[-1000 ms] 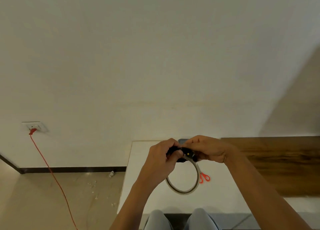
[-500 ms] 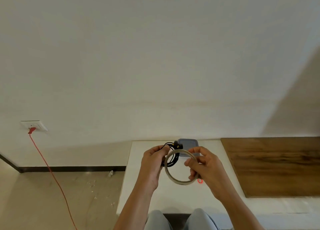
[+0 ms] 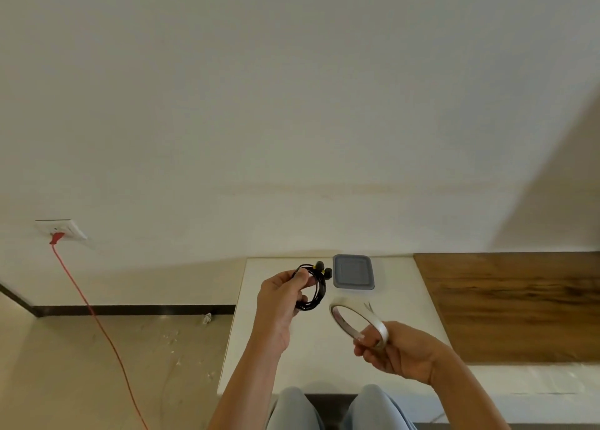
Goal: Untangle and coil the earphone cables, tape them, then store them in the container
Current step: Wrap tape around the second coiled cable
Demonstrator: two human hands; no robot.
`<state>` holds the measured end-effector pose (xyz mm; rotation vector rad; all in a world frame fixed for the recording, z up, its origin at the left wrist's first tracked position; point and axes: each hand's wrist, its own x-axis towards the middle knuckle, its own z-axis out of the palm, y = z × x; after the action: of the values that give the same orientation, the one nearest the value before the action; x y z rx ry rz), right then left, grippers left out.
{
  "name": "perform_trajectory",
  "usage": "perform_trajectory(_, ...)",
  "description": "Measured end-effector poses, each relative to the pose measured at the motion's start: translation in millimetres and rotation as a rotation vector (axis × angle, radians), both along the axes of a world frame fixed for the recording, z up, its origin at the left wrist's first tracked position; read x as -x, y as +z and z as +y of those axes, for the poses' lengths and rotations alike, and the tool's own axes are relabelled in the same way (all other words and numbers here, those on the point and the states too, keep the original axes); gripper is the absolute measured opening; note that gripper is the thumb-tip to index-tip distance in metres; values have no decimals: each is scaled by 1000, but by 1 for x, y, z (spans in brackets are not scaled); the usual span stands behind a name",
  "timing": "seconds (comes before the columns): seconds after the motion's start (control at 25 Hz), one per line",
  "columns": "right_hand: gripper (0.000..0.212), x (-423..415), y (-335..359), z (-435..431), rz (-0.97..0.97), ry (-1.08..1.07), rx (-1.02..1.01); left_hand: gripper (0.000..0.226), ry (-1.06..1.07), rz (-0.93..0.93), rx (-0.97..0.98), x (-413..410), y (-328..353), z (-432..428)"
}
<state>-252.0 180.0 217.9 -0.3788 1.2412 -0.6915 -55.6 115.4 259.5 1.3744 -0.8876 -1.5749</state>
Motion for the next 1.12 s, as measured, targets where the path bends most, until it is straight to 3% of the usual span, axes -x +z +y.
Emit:
perform_trajectory(0.16,24,2,-37,-4,-87,-92,4,13,40,-217,110,4,-14,-1)
perform_trajectory(0.32,31,-8,-82,-21,130,-193,246,16,78,-407,170,18,-51,-7)
perform_trajectory(0.6,26,2,-140,-46,177,-249,-28,9,121,-549,124,31,-139,-30)
perform_trajectory(0.76,34,7,-195,-57,165,-236,-218,6,88,-613,103,43,-183,-37)
perform_trajectory(0.92,37,14,-229,-65,263,-122,-330,11,27,-716,86,48,-221,-41)
perform_trajectory(1.12,34,26,-246,-68,567,345,-211,6,-64,-672,36,48,-248,-43)
